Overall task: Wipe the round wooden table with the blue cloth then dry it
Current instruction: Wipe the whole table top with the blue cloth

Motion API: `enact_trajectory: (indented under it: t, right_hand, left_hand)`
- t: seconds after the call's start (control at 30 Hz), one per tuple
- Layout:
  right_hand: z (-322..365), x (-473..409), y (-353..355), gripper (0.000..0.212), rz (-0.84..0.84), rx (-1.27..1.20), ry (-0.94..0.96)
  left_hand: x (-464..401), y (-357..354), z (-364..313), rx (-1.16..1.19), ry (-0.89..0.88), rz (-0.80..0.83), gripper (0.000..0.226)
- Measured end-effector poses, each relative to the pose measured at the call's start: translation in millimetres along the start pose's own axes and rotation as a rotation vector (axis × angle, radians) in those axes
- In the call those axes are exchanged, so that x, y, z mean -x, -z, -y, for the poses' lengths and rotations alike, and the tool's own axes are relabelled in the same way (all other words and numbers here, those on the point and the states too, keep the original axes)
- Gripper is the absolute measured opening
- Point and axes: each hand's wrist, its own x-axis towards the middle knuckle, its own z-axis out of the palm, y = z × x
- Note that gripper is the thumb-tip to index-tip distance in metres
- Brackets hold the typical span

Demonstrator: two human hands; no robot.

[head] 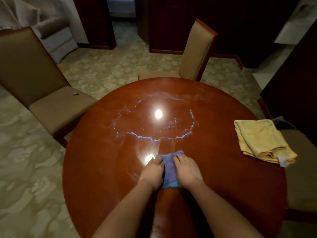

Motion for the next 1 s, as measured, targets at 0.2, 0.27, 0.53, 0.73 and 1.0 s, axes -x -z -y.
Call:
enact_trajectory:
  t: [0.2, 0.27, 0.53, 0.73, 1.0]
  right_hand:
    - [-2, 14, -21, 0.078, 0.020, 0.052, -0.025]
    - [-2, 19, -21, 0.093, 0.038, 0.060, -0.007]
    - [0, 17, -22, 0.076, -0.050, 0.033, -0.032]
    - [-4, 11, -39, 0.064, 0.002, -0.031, -0.064]
    - [-3, 3, -50, 0.077, -0.097, 0.010, -0.061]
  left_hand:
    - [5, 0, -9, 0.036, 0.034, 0.020, 0.062]
    - [9, 1, -8, -0.009, 0.051, 0.065, 0.063]
    - [13, -1, -11, -0.053, 0.059, 0.034, 0.062]
    - [12, -18, -5, -0.235, 0.039, 0.080, 0.065]
    - [-4, -15, 2, -0.351, -0.036, 0.107, 0.062]
